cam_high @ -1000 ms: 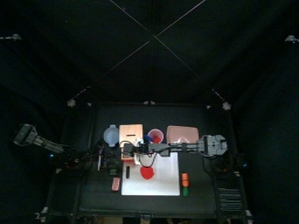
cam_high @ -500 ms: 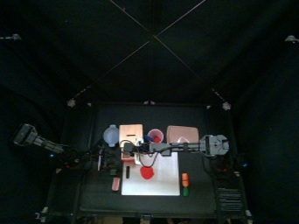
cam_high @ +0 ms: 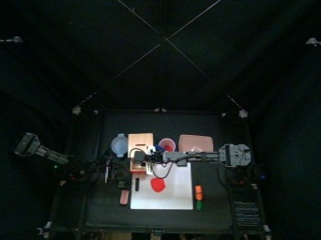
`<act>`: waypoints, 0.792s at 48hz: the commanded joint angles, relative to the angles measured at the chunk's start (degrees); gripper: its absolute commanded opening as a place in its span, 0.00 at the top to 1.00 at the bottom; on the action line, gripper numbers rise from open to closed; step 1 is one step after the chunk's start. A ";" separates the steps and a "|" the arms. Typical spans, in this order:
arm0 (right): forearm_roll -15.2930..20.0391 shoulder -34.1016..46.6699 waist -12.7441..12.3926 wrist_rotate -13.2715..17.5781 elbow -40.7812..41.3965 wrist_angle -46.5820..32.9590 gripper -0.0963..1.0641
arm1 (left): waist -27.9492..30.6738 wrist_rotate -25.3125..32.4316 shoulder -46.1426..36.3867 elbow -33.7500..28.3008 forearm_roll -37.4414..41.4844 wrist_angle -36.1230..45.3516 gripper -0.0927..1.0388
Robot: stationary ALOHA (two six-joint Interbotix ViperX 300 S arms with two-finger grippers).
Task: Get the cutter from the drawer then cut the dough then place the extra dough in the bowl
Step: Place the cutter on the board
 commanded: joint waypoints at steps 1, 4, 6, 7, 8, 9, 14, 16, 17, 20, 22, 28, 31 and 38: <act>-1.23 -4.92 -0.18 0.00 -1.49 0.62 0.43 | 0.18 0.18 0.00 -0.62 0.09 -0.26 0.20; -1.85 -6.24 -0.18 0.09 -1.32 1.49 0.43 | 0.18 0.18 0.00 -0.62 0.09 -0.26 0.20; -1.76 -7.12 -0.09 0.09 -1.14 2.02 0.43 | 0.18 0.18 0.00 -0.53 0.18 -0.26 0.20; -1.67 -7.56 0.00 0.09 -1.05 2.29 0.43 | 0.18 0.18 0.00 -0.62 0.09 -0.26 0.20; -1.67 -8.00 0.18 0.18 -0.88 2.55 0.43 | 0.18 0.18 0.00 -0.62 0.09 -0.26 0.20; -1.67 -8.44 0.18 0.18 -0.70 2.72 0.43 | 0.18 0.18 -0.09 -0.53 0.09 -0.26 0.20; -1.58 -11.51 0.88 0.18 1.05 4.39 0.43 | 0.18 0.26 0.00 -0.53 0.09 -0.26 0.20; -1.58 -12.74 1.85 0.26 2.02 4.75 0.43 | 0.26 0.35 0.00 -0.53 0.18 -0.26 0.20; -1.58 -13.27 2.20 0.35 2.55 5.01 0.43 | 0.35 0.35 0.00 -0.53 0.18 -0.26 0.20; -1.41 -15.21 3.16 0.70 4.48 5.36 0.43 | 0.70 0.44 -0.09 -0.53 0.18 -0.26 0.20; -1.23 -16.96 3.87 1.58 6.24 5.36 0.43 | 0.79 0.44 -0.09 -0.53 0.18 -0.26 0.20; -1.41 -21.71 5.80 4.83 11.69 5.19 0.43 | 0.88 0.35 -0.09 -0.62 0.18 -0.26 0.20; -1.58 -24.17 7.29 6.94 15.29 4.92 0.43 | 0.88 0.35 -0.09 -0.62 0.18 -0.26 0.20; -1.23 -28.13 9.84 11.78 22.68 3.60 0.43 | 1.23 0.35 -0.18 -0.70 0.18 -0.26 0.20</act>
